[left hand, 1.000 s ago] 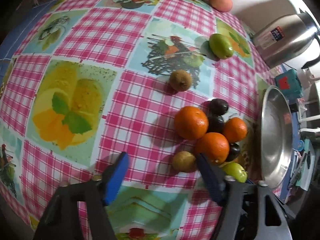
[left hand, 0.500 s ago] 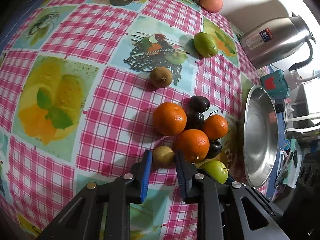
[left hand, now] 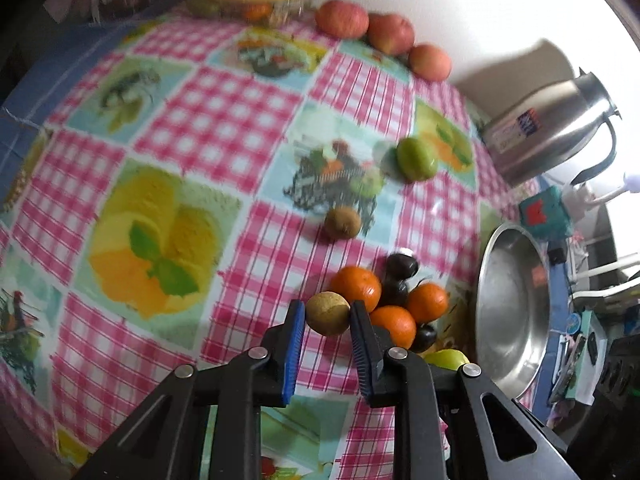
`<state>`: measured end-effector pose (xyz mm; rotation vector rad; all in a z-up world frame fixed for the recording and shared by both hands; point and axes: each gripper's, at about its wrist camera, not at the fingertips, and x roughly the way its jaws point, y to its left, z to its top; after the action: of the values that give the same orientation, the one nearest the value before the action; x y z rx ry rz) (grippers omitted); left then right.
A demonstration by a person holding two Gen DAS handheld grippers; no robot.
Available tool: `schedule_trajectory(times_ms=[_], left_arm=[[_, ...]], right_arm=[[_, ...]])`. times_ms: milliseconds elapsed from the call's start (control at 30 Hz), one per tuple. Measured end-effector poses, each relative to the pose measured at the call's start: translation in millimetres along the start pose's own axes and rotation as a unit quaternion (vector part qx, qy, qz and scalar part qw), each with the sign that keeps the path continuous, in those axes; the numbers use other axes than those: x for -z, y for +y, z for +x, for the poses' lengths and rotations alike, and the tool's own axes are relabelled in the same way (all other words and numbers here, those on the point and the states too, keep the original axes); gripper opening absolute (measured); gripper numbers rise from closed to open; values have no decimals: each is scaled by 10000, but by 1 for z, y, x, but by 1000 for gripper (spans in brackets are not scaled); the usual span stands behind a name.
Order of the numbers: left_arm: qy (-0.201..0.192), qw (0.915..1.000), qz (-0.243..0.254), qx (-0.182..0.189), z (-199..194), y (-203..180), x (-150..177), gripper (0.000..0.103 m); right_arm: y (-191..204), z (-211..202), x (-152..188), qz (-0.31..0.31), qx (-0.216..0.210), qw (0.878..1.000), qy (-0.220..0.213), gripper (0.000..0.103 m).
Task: Organize fruits
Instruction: 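Close the right gripper on the green apple while the left gripper grasps the brown kiwi, then carry the apple into the steel bowl and open the right gripper while the left carries the kiwi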
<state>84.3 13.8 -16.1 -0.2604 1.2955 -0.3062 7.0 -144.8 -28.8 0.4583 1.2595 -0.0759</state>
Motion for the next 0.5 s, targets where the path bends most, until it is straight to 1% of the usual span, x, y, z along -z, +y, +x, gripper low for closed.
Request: schedule_trajectory(times_ms=[133,233,400,500], left_arm=[[-213,9997,102,112,-15,-11,-3,25],[-323,9992,225,76,-20,-18,-5,25],[-373,9986,354,108,-21,-28,-7,25],[-400,9980,476,125,-22,-37,-3,25]], right_arm=[[3,-19,-3,-41,-29,9996,-293,41],[3,-28,-6,-54,26,9990,-448,41],[-5,-30,-9,43,150,9988,-463,41],[-16,-32,-12,182,340,9979,-511,41]])
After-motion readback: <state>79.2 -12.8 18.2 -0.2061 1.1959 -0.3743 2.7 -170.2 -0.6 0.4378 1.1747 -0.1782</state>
